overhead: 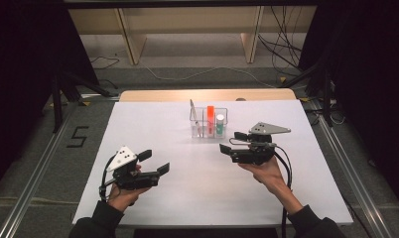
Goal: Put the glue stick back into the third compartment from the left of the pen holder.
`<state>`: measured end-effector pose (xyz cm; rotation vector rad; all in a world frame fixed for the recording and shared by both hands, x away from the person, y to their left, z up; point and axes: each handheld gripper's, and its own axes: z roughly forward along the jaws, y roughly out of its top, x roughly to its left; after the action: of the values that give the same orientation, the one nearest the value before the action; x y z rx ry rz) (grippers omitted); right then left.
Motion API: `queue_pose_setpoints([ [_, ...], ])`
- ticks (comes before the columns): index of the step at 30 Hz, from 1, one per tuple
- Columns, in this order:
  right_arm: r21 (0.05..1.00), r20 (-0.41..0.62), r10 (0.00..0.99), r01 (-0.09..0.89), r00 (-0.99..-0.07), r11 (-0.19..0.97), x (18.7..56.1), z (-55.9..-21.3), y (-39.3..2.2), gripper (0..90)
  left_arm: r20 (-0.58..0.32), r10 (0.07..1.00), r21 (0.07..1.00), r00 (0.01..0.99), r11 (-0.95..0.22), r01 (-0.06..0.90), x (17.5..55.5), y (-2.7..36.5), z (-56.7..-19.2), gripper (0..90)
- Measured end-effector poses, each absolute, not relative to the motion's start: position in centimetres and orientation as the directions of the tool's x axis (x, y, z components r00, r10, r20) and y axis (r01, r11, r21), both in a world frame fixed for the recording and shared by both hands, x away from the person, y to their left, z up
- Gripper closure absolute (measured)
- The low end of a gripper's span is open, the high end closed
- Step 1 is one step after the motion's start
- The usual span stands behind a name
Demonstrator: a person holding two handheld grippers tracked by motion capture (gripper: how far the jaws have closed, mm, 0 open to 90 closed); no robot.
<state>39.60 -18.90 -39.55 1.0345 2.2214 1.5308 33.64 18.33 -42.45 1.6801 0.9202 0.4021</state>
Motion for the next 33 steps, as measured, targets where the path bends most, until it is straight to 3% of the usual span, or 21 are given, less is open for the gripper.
queue_pose_setpoints([
  [33, 0.899, 0.181, 0.668, 0.397, -0.722, 0.186, 35.0, -41.8, -22.7, 19.9, -0.206, 0.692, 0.916, 0.691, -0.112, 0.385, 33.4, 17.7, -42.5, 15.9],
])
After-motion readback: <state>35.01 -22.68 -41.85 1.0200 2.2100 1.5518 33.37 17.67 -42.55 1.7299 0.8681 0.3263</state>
